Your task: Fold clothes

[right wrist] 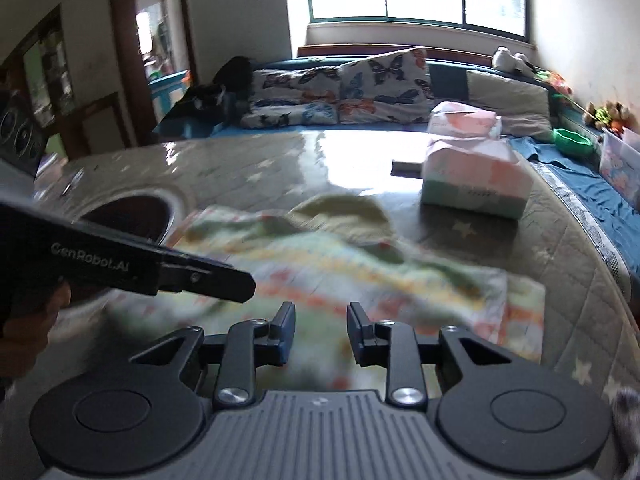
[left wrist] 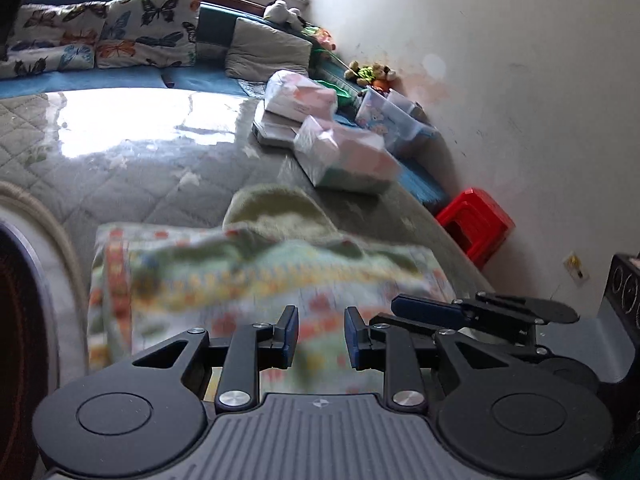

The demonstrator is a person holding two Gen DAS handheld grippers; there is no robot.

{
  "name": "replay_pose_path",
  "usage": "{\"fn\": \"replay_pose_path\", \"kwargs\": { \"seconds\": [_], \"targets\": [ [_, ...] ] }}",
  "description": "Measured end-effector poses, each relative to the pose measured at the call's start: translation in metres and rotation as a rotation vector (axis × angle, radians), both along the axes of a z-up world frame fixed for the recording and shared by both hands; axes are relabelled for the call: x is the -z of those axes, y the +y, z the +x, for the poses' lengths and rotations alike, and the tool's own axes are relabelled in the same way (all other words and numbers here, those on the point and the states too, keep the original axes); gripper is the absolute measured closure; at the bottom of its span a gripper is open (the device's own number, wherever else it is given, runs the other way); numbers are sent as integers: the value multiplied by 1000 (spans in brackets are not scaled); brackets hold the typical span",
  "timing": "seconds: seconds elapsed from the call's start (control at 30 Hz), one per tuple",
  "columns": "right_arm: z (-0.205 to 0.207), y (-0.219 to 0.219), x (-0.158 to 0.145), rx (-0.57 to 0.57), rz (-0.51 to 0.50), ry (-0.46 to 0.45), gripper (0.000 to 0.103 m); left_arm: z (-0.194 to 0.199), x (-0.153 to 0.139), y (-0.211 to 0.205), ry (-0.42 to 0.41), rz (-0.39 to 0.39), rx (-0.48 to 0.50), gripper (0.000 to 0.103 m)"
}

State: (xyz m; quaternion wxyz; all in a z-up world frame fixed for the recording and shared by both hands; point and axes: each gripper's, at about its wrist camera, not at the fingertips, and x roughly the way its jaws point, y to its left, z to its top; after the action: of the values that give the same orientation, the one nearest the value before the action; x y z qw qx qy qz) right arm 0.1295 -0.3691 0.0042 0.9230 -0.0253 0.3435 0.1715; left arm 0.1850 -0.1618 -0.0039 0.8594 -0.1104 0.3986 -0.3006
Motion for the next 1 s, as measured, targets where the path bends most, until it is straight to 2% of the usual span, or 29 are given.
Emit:
{"fn": "replay_pose_path", "kwargs": {
  "seconds": [0.2,0.37,0.47,0.63,0.67,0.7,0.8,0.87,0.93,1.0],
  "targets": [
    [-42,16,6,-22,-66,-25,71,-35,5,11,-31,43,1,75],
    [-54,20,9,-10,-62,-35,64,-52,5,14,-75,81,-10,75],
    [-57,20,13,2,-55,-24,62,-54,7,18,-65,82,-29,75],
    [-69,19,5,24,-28,-46,51,-67,2,29,-50,67,-57,58],
    [-72,20,4,27,-27,-49,44,-71,1,32,-48,66,-63,56],
    [-74,20,3,31,-25,-52,40,-74,0,34,-46,65,-69,53],
    [-80,21,2,39,-17,-57,38,-84,-2,39,-44,74,-90,42],
    [-84,23,3,48,-17,-57,26,-91,-1,42,-44,84,-106,35],
    [-88,24,4,55,-16,-58,20,-96,-1,45,-46,89,-115,24],
    [-92,25,5,63,-11,-53,19,-101,-2,49,-53,95,-131,21]
  ]
}}
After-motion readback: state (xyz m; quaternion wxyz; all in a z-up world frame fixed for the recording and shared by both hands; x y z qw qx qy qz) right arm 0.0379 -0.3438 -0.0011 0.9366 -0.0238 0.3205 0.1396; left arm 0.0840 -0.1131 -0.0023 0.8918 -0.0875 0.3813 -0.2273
